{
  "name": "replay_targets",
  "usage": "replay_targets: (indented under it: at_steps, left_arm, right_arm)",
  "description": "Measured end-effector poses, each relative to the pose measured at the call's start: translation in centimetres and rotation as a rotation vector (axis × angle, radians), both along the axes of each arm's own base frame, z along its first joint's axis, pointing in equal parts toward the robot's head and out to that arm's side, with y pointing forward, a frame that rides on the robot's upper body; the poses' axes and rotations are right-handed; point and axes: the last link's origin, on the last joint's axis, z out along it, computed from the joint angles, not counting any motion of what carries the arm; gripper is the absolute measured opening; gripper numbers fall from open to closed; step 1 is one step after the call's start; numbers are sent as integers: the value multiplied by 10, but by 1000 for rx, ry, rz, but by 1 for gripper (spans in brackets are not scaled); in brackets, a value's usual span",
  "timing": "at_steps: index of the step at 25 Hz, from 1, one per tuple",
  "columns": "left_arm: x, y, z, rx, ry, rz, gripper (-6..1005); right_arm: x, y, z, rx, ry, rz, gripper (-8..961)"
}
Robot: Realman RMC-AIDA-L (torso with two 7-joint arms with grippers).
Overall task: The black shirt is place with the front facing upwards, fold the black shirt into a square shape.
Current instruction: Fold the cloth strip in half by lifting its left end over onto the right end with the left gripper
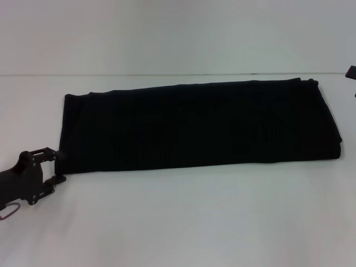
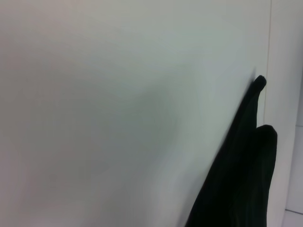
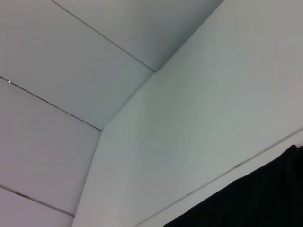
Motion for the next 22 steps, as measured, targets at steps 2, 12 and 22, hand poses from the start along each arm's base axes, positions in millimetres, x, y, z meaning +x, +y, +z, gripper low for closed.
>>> replay_targets:
  at_steps: [2, 12, 22]
  left_arm:
    - [0, 2, 0, 6, 3, 3, 580]
    - [23, 38, 1, 22, 75, -87, 579]
    - [30, 36, 3, 16, 93, -193, 582]
  right_arm:
    - [0, 0, 0, 0, 0, -1, 801]
    - [0, 0, -1, 1, 1, 1, 759]
    - [1, -1, 1, 11, 11, -3, 719]
